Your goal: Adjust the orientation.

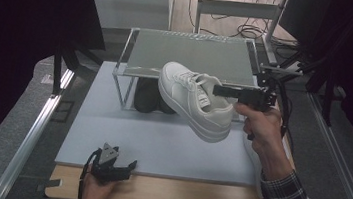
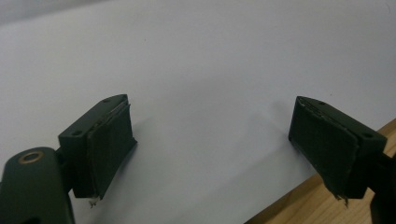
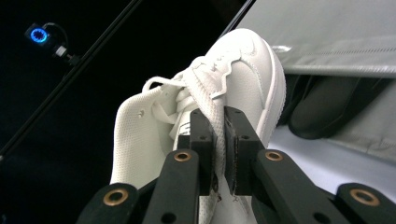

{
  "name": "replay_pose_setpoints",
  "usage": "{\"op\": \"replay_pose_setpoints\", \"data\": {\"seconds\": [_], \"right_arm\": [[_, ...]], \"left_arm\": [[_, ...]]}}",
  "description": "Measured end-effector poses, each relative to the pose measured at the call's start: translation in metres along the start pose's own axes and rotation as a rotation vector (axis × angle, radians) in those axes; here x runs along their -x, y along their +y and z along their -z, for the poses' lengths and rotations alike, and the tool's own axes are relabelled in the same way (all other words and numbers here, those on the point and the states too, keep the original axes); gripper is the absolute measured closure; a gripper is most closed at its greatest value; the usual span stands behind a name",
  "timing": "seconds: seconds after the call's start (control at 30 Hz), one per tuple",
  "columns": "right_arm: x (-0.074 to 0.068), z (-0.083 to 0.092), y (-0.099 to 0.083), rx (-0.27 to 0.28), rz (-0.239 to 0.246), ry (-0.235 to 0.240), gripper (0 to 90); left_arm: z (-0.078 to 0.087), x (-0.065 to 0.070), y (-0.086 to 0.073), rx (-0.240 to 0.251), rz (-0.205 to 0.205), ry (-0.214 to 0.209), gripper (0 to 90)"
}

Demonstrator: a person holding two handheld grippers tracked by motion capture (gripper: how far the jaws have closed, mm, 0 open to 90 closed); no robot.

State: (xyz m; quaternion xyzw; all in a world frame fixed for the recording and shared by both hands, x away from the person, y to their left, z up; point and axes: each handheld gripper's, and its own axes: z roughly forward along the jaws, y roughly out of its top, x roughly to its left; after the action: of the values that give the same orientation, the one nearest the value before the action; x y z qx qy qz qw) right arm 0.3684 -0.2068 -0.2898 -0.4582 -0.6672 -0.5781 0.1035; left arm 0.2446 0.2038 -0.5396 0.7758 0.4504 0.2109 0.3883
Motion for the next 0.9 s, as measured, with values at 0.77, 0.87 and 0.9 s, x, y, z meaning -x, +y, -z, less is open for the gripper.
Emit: {"op": "replay_pose_setpoints", "data": {"seconds": [0.77,0.87,0.9], "right_arm": [[0.03,-0.043,0.031,0.12,-0.09,-0.1,82.5],[0.033,-0.049,0.034,0.132,-0.095,-0.113,82.5],[0.034,-0.051,0.036,0.139,-0.099,-0.116,82.5]], "left_arm": [[0.0,0.0,0.0,0.003,0.004,0.001,13.3],[0.0,0.0,0.0,0.003,0.003,0.0,13.3],[0.0,0.0,0.0,0.003,0.003,0.0,13.3]]}}
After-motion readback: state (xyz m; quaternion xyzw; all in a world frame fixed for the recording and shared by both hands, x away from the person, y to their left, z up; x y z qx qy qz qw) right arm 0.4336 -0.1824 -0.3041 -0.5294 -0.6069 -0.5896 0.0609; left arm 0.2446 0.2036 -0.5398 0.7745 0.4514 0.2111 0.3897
